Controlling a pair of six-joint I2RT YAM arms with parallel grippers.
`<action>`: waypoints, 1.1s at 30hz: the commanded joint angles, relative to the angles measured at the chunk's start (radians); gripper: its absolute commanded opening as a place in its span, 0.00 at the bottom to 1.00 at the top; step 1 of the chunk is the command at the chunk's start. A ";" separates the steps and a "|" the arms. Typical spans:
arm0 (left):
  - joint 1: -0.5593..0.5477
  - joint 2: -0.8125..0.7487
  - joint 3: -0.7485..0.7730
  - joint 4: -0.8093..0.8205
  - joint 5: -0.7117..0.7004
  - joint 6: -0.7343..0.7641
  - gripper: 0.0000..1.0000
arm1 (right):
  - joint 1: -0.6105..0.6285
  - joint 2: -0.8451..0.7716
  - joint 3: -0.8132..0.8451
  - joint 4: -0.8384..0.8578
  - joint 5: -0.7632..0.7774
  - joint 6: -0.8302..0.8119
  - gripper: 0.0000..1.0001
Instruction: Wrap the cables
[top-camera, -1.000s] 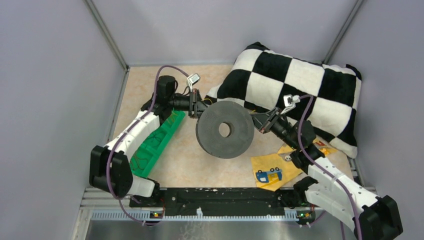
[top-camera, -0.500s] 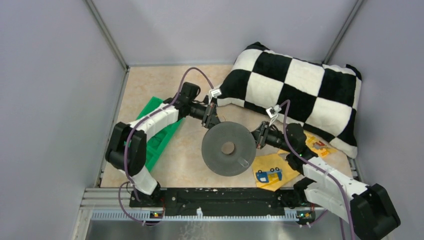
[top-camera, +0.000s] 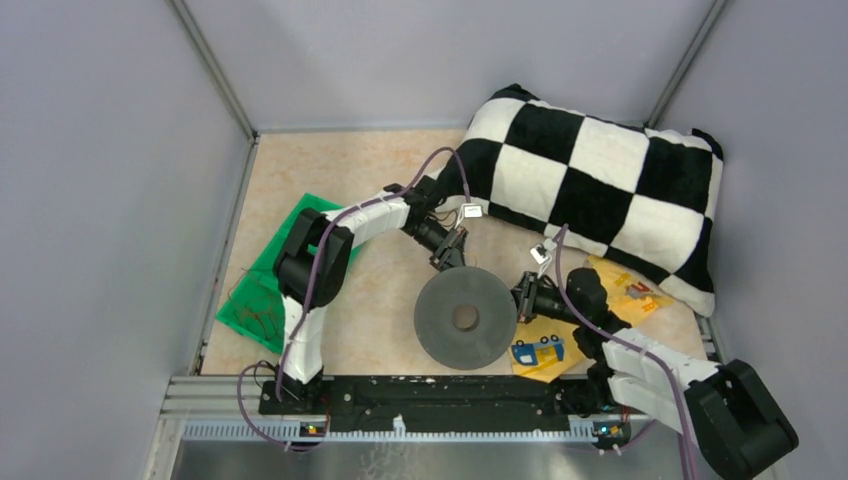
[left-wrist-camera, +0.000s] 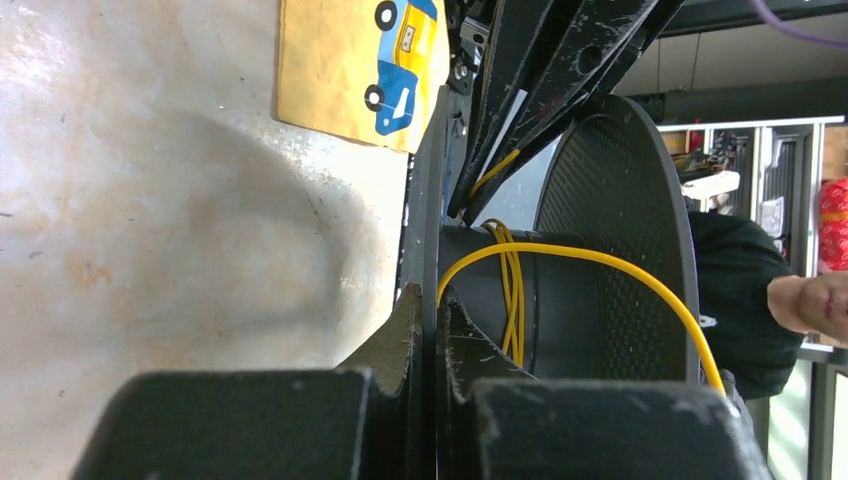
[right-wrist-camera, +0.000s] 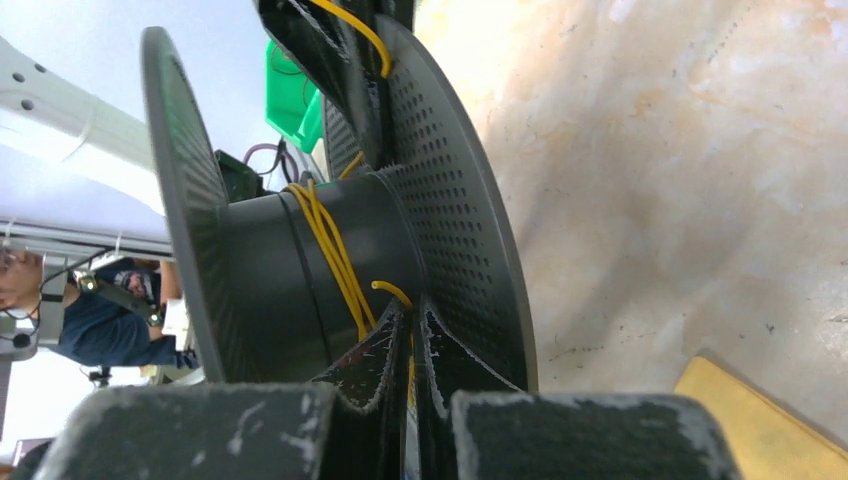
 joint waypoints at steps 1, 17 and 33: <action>-0.013 0.069 0.131 -0.100 -0.148 0.185 0.00 | 0.010 0.074 -0.016 0.345 -0.048 0.117 0.00; 0.059 0.242 0.298 -0.248 -0.227 0.310 0.29 | 0.008 0.755 0.017 1.186 -0.183 0.352 0.00; 0.071 0.277 0.394 -0.208 -0.413 0.196 0.55 | 0.008 0.904 0.060 1.197 -0.071 0.379 0.00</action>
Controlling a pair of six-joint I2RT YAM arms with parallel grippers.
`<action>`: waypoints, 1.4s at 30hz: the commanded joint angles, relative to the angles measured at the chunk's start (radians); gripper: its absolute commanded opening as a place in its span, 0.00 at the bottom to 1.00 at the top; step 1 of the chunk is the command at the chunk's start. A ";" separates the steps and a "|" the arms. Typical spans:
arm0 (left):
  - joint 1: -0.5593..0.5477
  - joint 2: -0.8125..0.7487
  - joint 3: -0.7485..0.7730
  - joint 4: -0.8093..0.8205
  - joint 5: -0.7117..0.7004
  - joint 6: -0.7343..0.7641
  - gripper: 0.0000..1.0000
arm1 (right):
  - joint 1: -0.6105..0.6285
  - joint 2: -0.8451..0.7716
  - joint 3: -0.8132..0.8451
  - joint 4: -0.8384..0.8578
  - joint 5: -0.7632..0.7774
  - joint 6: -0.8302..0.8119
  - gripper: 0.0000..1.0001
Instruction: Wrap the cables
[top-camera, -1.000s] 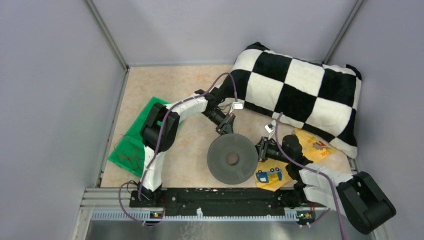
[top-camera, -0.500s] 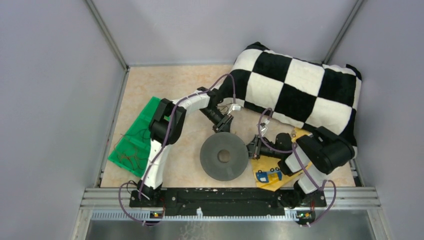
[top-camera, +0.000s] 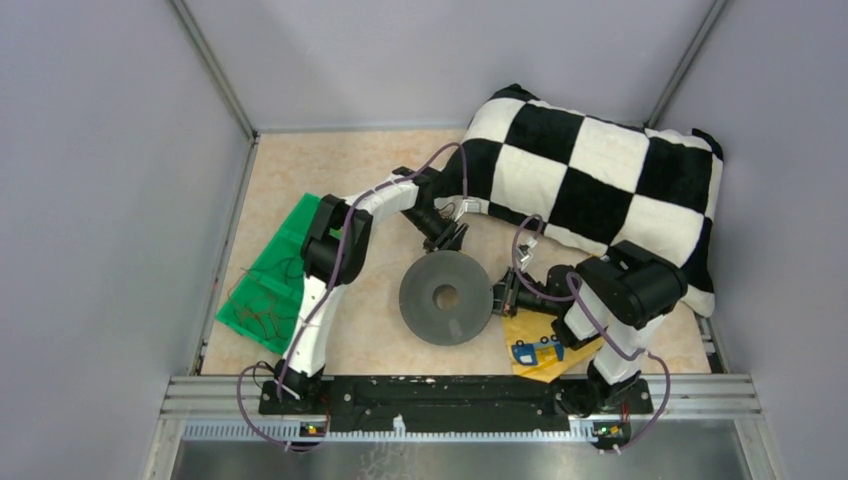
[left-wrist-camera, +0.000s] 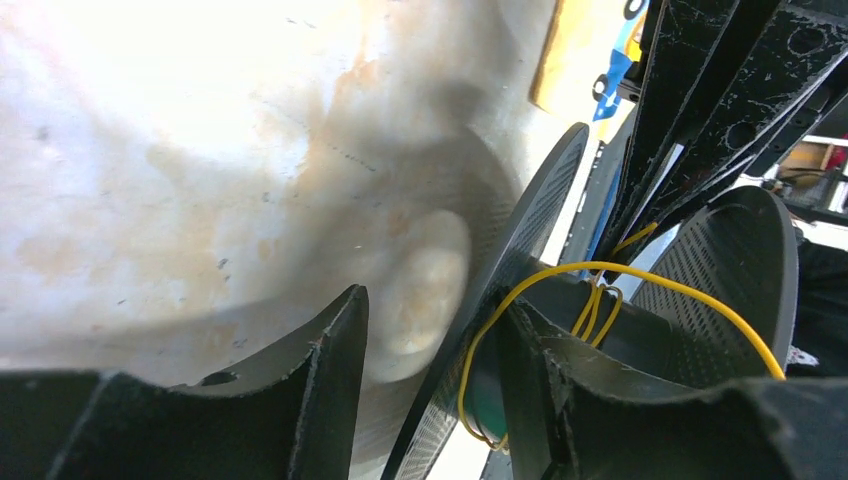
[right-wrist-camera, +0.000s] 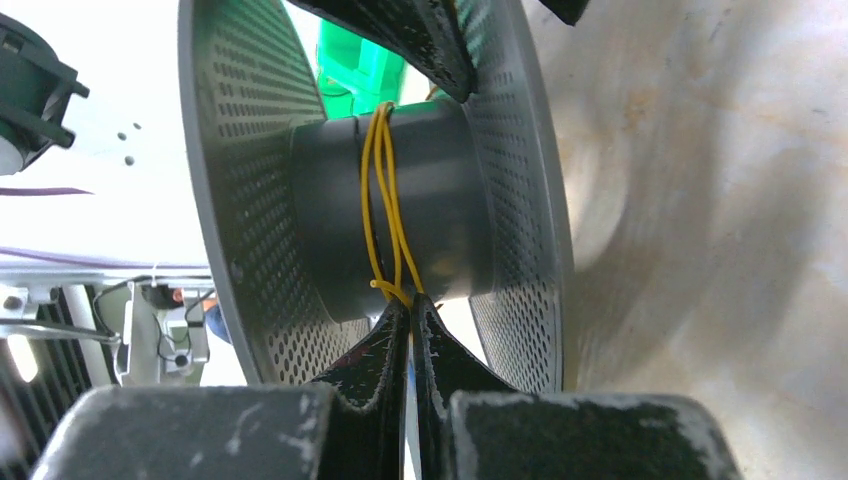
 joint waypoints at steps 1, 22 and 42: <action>0.005 -0.020 0.046 0.089 -0.151 -0.032 0.57 | 0.009 0.044 0.046 0.272 0.029 0.035 0.00; 0.008 -0.103 0.010 0.177 -0.325 -0.118 0.98 | 0.009 0.050 0.045 0.236 0.101 0.031 0.00; 0.033 -0.138 -0.028 0.231 -0.558 -0.196 0.98 | 0.008 0.050 0.045 0.245 0.099 0.040 0.00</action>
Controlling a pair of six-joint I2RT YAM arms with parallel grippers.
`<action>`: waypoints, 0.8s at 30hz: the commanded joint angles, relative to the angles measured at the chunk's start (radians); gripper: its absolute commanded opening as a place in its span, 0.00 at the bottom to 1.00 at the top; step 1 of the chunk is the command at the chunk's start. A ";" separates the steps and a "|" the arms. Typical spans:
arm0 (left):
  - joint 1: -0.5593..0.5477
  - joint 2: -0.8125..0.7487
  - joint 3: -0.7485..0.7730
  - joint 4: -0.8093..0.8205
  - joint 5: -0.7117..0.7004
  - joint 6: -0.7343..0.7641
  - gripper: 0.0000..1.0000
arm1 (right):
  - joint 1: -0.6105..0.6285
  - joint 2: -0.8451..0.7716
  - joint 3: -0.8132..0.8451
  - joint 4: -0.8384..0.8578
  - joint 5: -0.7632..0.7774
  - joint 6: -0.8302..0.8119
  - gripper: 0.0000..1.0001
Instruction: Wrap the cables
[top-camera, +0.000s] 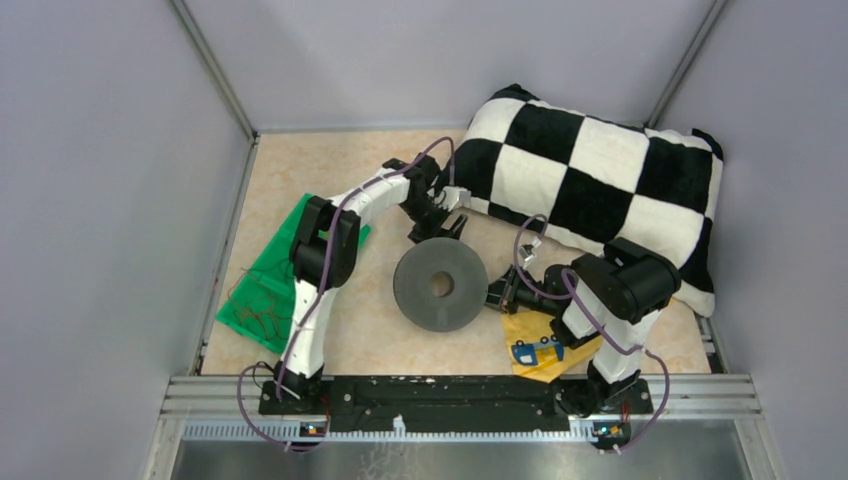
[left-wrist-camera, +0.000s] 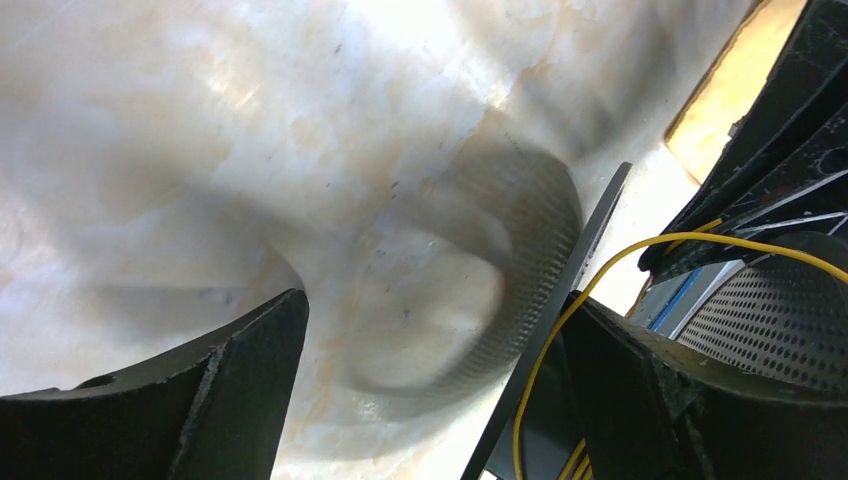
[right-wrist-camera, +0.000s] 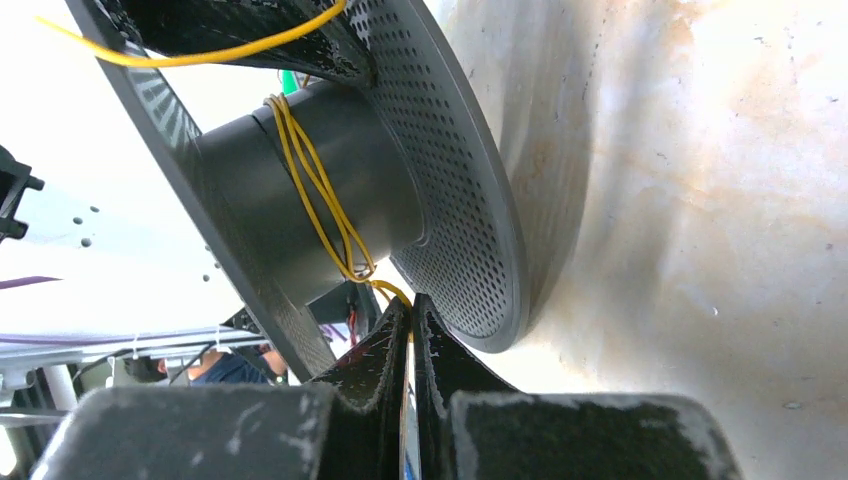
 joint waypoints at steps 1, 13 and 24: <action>0.013 -0.074 -0.048 0.177 -0.236 -0.024 0.98 | 0.009 -0.008 0.026 0.269 -0.033 0.025 0.00; 0.011 -0.137 -0.137 0.251 -0.188 -0.023 0.97 | 0.009 -0.004 0.042 0.283 -0.033 0.040 0.00; 0.006 -0.264 -0.291 0.390 -0.095 0.088 0.98 | 0.009 -0.004 0.044 0.292 -0.047 0.052 0.00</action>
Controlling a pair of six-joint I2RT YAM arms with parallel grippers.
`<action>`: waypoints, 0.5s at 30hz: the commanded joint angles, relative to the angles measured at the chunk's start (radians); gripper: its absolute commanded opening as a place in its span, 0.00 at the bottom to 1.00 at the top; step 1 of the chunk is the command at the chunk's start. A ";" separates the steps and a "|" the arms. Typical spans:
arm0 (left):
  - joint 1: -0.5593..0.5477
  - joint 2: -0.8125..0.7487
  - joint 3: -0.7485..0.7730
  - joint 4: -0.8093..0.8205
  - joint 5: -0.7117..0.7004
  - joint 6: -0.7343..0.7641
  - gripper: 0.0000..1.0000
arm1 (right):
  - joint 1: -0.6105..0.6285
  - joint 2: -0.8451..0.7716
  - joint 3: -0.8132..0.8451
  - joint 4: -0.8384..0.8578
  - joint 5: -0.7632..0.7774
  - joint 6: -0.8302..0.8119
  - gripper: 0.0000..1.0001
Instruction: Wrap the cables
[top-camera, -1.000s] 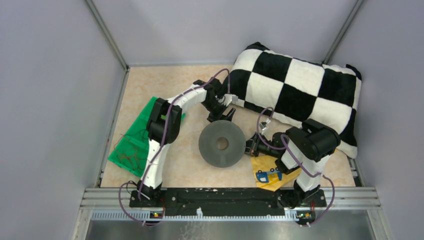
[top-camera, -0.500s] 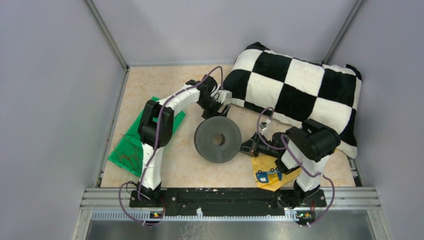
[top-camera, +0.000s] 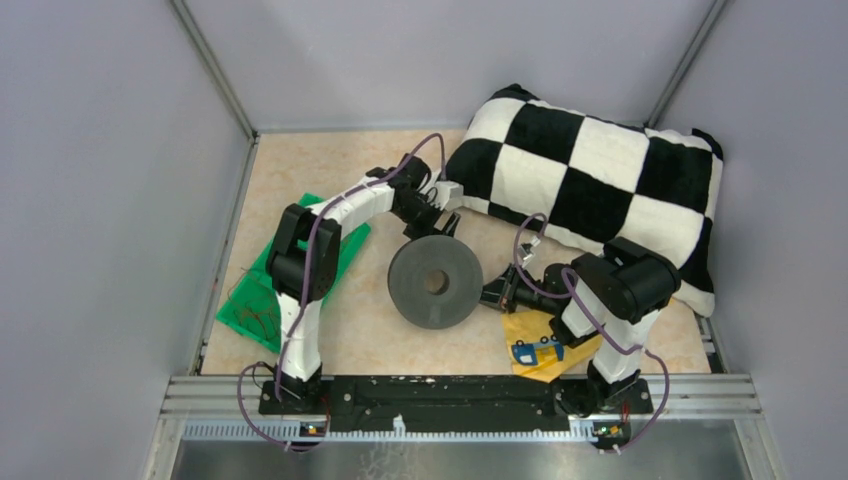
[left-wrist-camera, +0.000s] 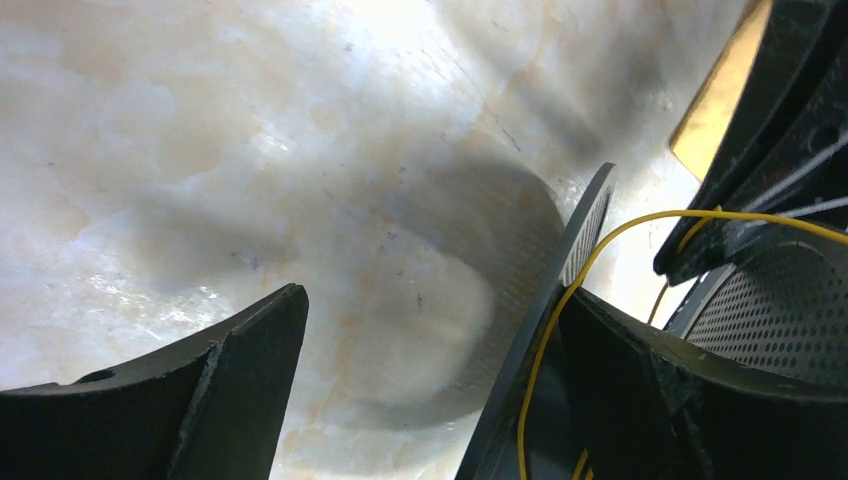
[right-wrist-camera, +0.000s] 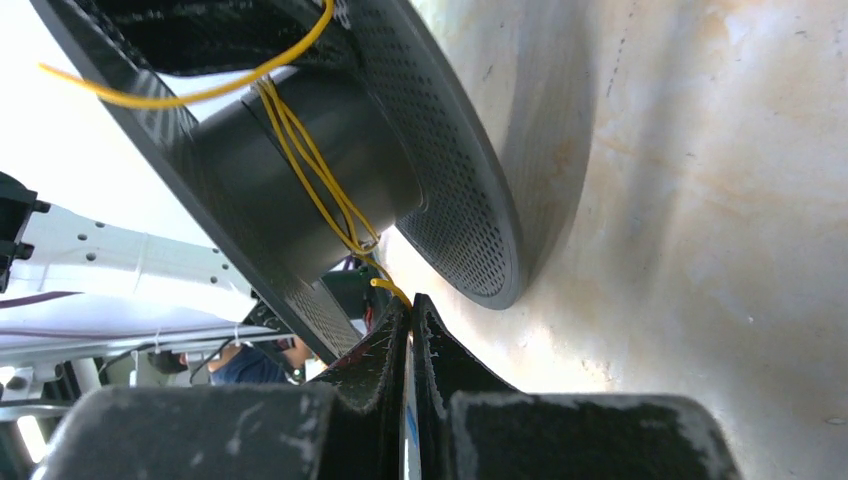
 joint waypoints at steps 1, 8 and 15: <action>-0.009 -0.131 -0.129 0.207 -0.031 0.141 0.98 | 0.009 -0.008 0.036 0.291 -0.038 0.024 0.00; -0.005 -0.255 -0.247 0.305 0.044 0.224 0.98 | 0.009 -0.024 0.025 0.291 -0.041 0.023 0.00; -0.001 -0.322 -0.265 0.380 0.030 0.247 0.99 | 0.009 -0.029 0.027 0.290 -0.043 0.026 0.00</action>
